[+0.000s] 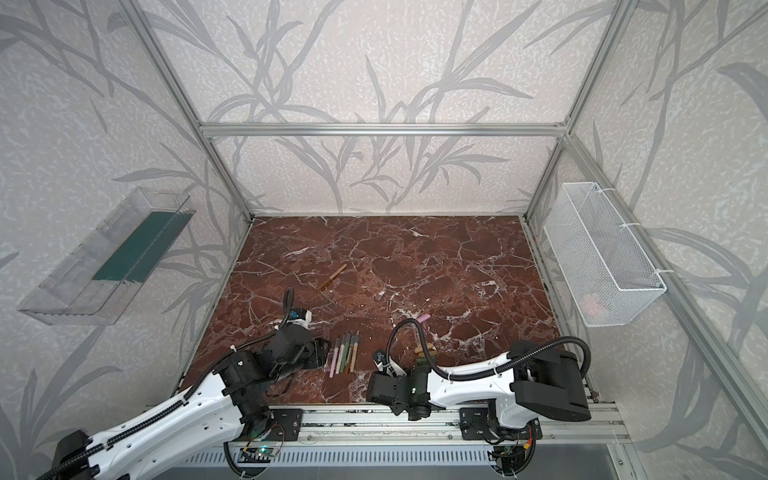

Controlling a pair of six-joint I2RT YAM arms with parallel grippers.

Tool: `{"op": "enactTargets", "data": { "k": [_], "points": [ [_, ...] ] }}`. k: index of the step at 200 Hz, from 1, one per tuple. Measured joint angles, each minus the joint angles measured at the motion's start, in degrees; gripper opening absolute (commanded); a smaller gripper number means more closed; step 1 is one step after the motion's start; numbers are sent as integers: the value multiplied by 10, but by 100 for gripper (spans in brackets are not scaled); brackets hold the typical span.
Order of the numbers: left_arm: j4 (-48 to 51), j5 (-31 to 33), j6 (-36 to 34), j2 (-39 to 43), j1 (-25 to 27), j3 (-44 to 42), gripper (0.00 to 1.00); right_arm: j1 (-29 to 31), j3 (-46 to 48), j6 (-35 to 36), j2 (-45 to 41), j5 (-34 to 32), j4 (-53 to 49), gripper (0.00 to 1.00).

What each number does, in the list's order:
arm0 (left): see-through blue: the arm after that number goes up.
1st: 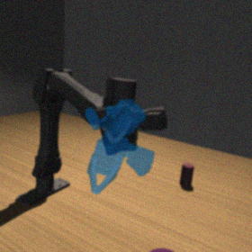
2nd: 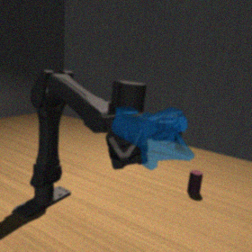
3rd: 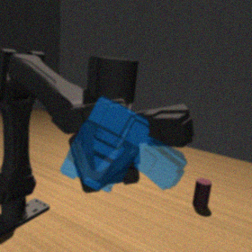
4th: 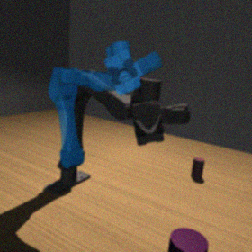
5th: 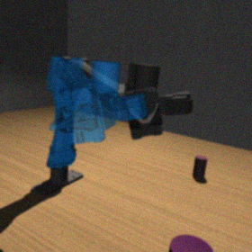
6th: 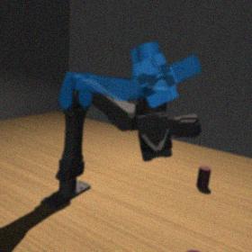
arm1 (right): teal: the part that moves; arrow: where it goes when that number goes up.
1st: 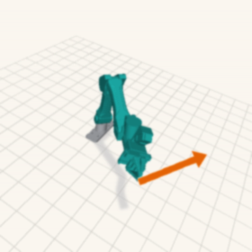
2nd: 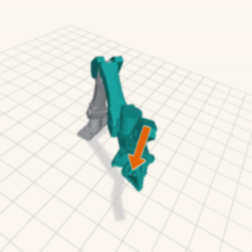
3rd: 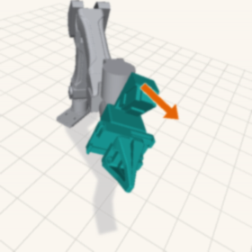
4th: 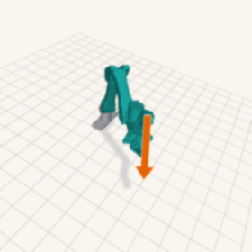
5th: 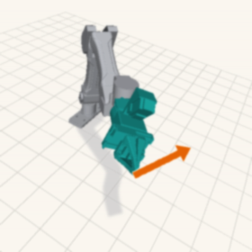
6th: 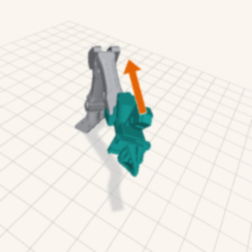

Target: Insert the pens into the pen caps

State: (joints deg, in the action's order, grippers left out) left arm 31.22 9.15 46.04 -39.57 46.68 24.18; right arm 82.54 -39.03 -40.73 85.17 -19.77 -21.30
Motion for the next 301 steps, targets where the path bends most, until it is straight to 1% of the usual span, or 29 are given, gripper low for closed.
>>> {"op": "enactTargets", "data": {
  "k": [22, 48, 79, 126, 185, 214, 226, 234, 255, 271, 301],
  "points": [
    [5, 0, 0, 6, 0, 0, 62, -11, -18, -11, 23, -18, -3, 29],
    [8, 0, 0, 5, 0, 0, 62, -50, -21, -15, 28, -28, 0, 29],
    [10, 0, 0, 5, 0, 2, 62, -85, -21, -5, 30, -37, 1, 31],
    [13, 0, -2, -1, 0, 12, 62, -97, -30, 14, 39, -40, 2, 41],
    [12, 0, -5, -1, 0, 19, 62, -115, -34, 23, 42, -42, 10, 43],
    [12, 0, -5, 0, 0, 19, 62, -117, -34, 26, 21, -44, 4, 44],
    [12, 0, -5, 1, 0, 19, 62, -117, -33, 25, 2, -42, 6, 48],
    [12, 0, -5, 1, 0, 19, 62, -117, -32, 21, -12, -39, 11, 50],
    [11, -1, -5, 1, 0, 19, 62, -117, -18, 6, -41, -22, 42, 50],
    [10, -2, -5, 1, -1, 19, 62, -117, -5, -16, -45, -6, 70, 43],
    [9, -2, -5, 1, -1, 19, 62, -117, 25, -76, -35, 17, 113, 41]
  ]
}}
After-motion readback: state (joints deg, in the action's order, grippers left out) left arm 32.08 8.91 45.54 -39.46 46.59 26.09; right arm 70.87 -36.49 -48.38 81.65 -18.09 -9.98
